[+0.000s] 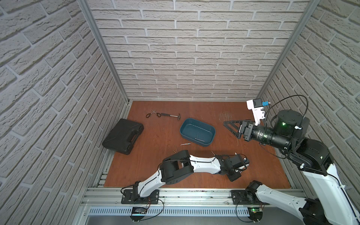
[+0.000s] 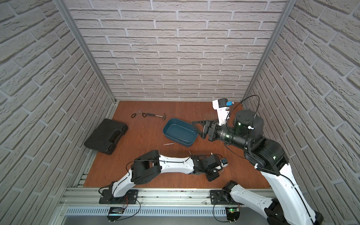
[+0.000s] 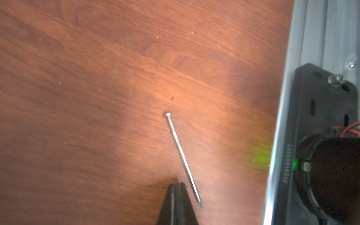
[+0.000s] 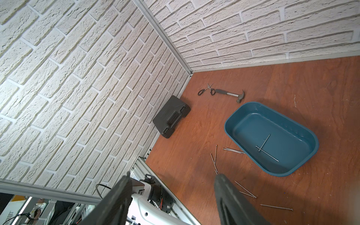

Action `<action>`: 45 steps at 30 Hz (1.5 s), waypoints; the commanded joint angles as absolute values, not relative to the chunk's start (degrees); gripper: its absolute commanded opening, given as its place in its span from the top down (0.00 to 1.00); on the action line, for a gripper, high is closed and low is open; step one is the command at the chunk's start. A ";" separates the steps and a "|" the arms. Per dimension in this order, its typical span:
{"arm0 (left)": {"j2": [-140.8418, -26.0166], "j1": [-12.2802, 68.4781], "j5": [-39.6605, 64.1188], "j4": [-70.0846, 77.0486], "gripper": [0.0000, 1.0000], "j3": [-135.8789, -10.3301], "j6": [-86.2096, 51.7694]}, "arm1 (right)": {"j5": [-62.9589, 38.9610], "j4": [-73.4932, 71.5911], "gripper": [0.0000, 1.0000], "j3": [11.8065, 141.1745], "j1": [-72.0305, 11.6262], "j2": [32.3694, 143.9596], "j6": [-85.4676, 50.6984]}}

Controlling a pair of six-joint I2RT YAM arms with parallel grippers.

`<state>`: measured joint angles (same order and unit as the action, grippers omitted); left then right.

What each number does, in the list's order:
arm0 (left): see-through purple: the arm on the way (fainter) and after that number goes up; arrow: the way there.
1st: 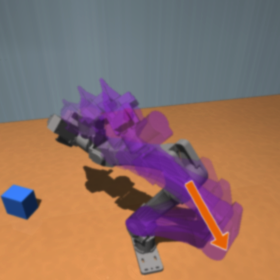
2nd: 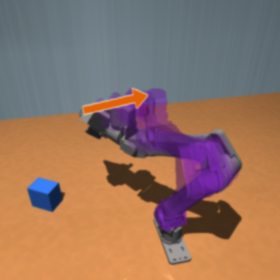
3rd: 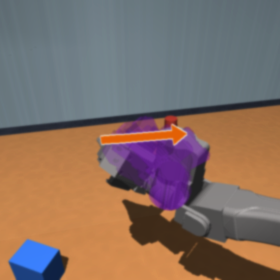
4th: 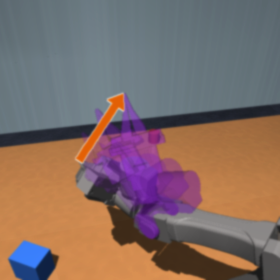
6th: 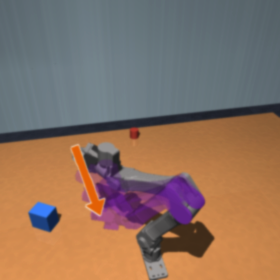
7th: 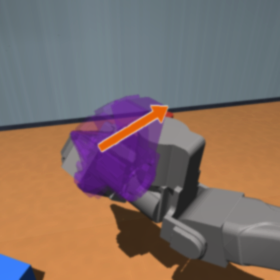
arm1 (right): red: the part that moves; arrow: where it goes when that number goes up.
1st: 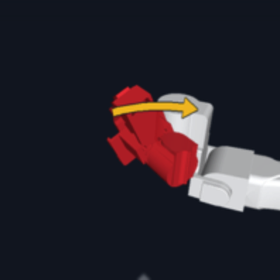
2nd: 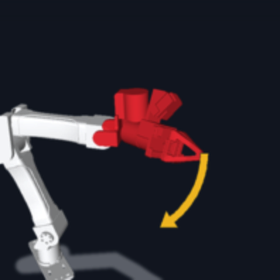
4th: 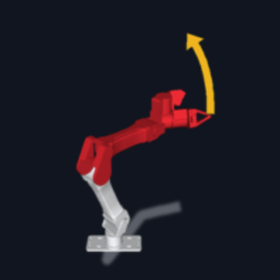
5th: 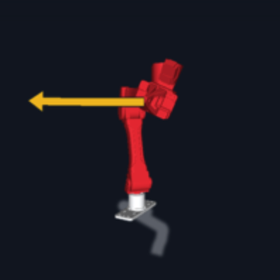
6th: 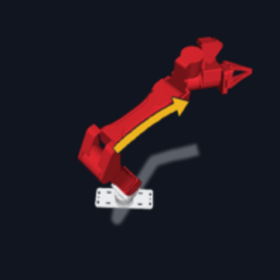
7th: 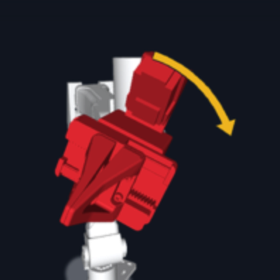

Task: Put the nails on the desktop into the storage box
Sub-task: Pick up the nail from the center of the board.

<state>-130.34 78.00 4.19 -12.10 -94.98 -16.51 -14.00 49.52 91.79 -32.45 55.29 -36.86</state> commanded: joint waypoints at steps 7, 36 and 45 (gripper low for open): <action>-129.66 78.09 0.97 -16.44 0.91 -95.22 -16.69 | -13.78 47.28 0.29 91.12 -32.17 54.58 -36.50; -141.83 79.90 -1.03 -29.04 0.76 -114.06 -16.87 | -14.14 48.33 0.29 89.86 -32.12 52.92 -36.46; -142.65 79.49 -2.11 -31.39 0.84 -112.98 -18.02 | -14.24 47.64 0.29 89.00 -32.15 52.90 -36.54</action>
<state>-139.39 79.90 -1.17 -25.39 -113.51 -17.26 -14.04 49.76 89.65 -32.40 53.12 -36.71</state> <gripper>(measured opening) 0.171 0.710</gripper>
